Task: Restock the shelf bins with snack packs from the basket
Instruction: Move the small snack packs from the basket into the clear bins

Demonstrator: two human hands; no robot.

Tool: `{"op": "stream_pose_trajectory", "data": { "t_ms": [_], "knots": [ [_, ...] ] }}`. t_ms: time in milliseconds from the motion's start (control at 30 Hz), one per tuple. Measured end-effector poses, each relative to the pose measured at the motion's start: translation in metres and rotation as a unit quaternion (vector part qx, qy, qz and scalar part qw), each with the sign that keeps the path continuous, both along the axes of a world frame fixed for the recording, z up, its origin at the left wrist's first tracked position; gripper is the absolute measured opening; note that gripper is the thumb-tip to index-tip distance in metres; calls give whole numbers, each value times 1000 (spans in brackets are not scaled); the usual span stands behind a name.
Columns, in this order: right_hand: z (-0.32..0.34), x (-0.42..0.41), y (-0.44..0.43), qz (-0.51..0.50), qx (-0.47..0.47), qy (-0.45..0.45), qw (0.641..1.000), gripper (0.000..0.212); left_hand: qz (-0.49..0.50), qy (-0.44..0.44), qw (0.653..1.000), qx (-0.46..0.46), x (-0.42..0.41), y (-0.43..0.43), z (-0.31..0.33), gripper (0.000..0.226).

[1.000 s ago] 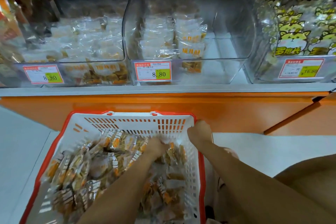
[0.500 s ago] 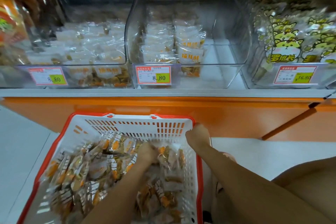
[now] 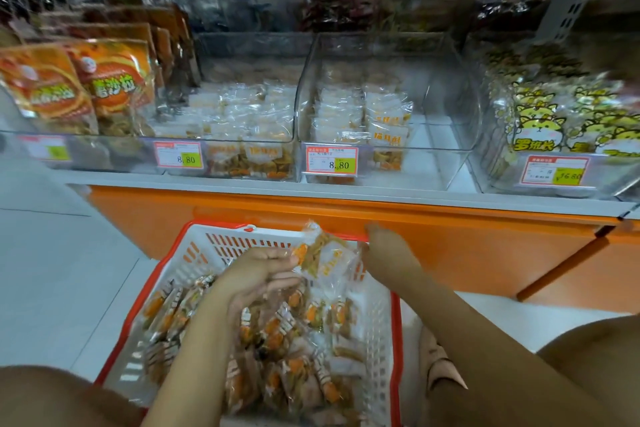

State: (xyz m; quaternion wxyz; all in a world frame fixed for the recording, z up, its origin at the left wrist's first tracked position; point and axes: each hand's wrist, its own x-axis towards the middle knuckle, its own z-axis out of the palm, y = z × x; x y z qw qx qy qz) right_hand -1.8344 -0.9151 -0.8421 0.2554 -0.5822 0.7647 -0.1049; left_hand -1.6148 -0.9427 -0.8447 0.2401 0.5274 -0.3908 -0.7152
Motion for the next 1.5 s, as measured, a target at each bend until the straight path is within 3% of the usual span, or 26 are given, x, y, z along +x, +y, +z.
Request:
{"op": "stream_pose_trajectory", "data": {
  "t_ms": [67,167,267,433,500,567,633,733,833,933,1100,1200,1400,1500],
  "knots": [
    [32,3,4,-25,-44,-123,991,39,21,47,998,-29,-4,0,20,5],
    [76,1,16,-106,-82,-384,913,47,70,111,989,-72,-16,2,45,8],
    [99,-3,27,-97,-99,-479,867,43,121,169,972,-105,-36,6,64,6],
    [117,-5,27,-21,-149,-415,897,12,112,203,958,-171,-70,7,91,5],
    [130,-16,18,-21,-171,-373,912,11,84,173,958,-211,-78,2,101,11],
    [149,-30,7,-19,-201,-352,914,9,59,86,950,-293,-84,-8,110,12],
    [170,-49,-6,-17,-247,-319,915,9,42,-59,906,-418,-89,-20,117,6],
    [192,-80,-31,10,-285,-159,945,15,-1,-223,809,-544,-96,-36,123,14],
    [193,-100,-53,39,-220,38,974,28,-75,-324,733,-594,-100,-48,118,28],
    [180,-102,-68,55,-144,115,981,32,-120,-377,691,-604,-100,-57,110,32],
    [156,-90,-89,89,-31,154,984,28,-118,-371,702,-597,-98,-63,103,31],
    [146,-83,-98,91,-23,166,982,38,-113,-365,704,-599,-98,-64,100,30],
    [138,-76,-103,70,0,216,974,27,-102,-337,710,-610,-97,-63,100,27],
    [139,-75,-102,46,-7,206,978,33,-93,-326,718,-607,-99,-62,99,26]
  ]
}}
